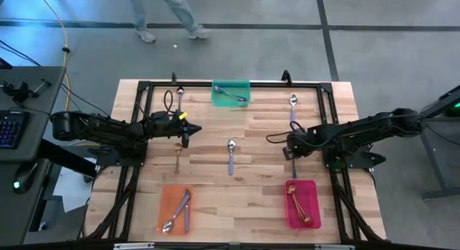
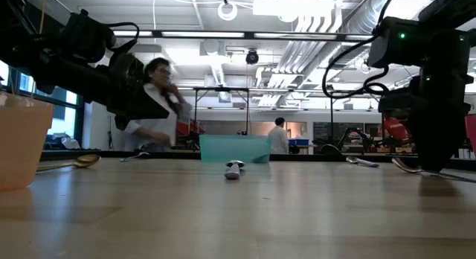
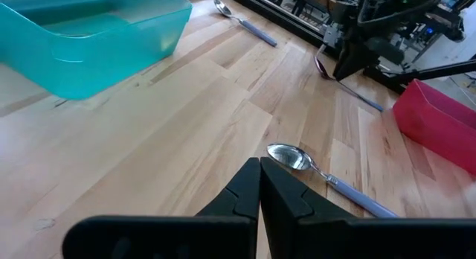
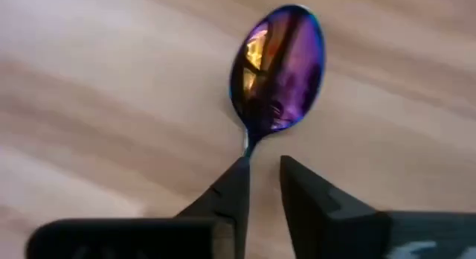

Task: Sort silverware by color (type)
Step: Put the blue spoon into the green bin, then put the purple spoon into the orange bin

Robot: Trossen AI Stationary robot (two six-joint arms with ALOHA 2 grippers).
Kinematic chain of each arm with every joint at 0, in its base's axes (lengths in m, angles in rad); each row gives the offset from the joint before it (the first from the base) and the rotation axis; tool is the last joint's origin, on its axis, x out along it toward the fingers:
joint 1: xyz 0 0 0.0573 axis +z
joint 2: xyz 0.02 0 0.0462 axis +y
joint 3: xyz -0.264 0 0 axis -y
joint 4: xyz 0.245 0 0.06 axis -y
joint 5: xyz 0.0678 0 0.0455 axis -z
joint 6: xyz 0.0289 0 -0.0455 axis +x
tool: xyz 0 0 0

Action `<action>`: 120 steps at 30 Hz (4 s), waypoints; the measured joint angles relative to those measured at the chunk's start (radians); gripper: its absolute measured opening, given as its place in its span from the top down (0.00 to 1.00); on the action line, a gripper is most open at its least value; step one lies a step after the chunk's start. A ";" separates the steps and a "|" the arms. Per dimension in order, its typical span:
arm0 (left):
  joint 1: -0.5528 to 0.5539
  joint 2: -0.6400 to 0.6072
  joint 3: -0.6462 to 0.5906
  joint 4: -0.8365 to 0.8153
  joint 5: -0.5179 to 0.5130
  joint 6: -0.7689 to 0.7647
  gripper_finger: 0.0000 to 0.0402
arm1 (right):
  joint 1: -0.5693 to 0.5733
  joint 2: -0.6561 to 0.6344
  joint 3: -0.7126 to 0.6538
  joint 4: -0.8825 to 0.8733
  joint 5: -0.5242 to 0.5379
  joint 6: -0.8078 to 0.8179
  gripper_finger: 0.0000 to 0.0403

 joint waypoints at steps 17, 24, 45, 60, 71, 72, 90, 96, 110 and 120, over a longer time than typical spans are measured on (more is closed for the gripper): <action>0.000 0.000 0.000 -0.005 0.000 -0.001 1.00 | 0.002 0.051 -0.006 0.022 -0.009 0.027 0.81; 0.000 0.000 0.000 -0.005 0.000 -0.001 1.00 | -0.009 0.069 0.021 0.003 -0.028 -0.087 0.98; 0.000 0.000 0.000 0.003 -0.017 0.002 1.00 | -0.358 0.305 0.618 0.002 -0.002 -0.950 1.00; -0.001 0.000 0.000 0.000 -0.017 0.009 1.00 | -0.540 0.972 1.516 -0.137 -0.028 -1.481 1.00; -0.001 0.000 0.000 -0.005 -0.016 0.010 1.00 | -0.600 1.287 1.802 -0.284 -0.148 -1.518 1.00; -0.001 0.000 0.000 -0.005 -0.016 0.010 1.00 | -0.601 1.298 1.804 -0.284 -0.151 -1.518 1.00; -0.003 0.000 0.000 -0.006 -0.016 0.026 1.00 | -0.584 1.169 1.723 -0.166 -0.228 -1.516 0.87; -0.025 0.000 0.000 -0.006 -0.018 0.028 1.00 | -0.523 1.063 1.361 0.278 -0.282 -1.452 0.97; -0.200 0.036 0.291 -0.559 -0.257 -0.012 1.00 | -0.393 0.479 0.410 1.057 -0.025 -1.243 1.00; -0.355 0.337 0.587 -0.702 -0.271 -0.367 0.94 | -0.351 0.129 -0.128 1.391 0.097 -1.091 1.00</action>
